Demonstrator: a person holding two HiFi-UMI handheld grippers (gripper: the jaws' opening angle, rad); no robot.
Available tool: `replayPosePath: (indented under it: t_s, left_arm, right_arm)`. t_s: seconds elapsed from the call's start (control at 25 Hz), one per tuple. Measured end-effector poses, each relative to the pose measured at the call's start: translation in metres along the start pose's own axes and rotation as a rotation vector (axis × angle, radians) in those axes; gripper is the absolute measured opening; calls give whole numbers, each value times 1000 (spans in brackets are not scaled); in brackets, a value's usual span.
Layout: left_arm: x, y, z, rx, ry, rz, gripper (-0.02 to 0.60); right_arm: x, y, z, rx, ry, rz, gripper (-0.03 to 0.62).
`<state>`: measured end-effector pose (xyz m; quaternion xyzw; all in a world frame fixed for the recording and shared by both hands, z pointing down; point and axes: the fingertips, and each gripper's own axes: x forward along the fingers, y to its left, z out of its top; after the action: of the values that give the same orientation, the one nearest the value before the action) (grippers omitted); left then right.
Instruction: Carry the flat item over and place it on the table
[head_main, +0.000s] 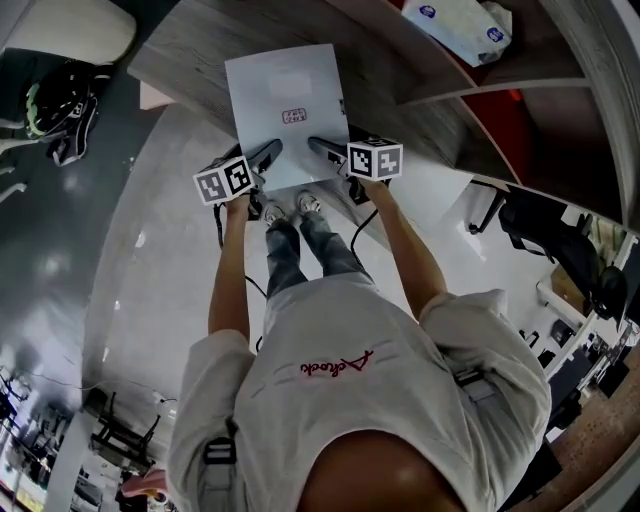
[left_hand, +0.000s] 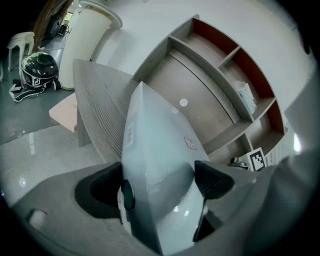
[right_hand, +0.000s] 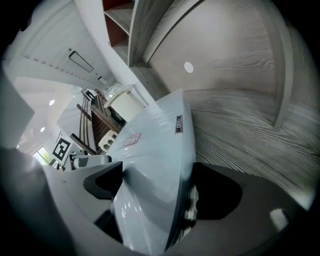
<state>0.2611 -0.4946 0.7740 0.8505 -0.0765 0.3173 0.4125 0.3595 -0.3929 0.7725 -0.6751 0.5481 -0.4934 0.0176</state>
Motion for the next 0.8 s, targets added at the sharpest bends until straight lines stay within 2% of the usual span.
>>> replayPosePath:
  t_s: [0.44, 0.68, 0.8]
  left_arm:
    - [16, 15, 12, -46, 38, 6, 466]
    - [19, 15, 11, -9, 56, 10, 471]
    - [21, 10, 6, 35, 96, 17, 524]
  right_arm:
    - [19, -9, 14, 25, -3, -14, 460]
    - [24, -13, 12, 28, 4, -13, 463]
    - [24, -14, 10, 28, 7, -12, 463]
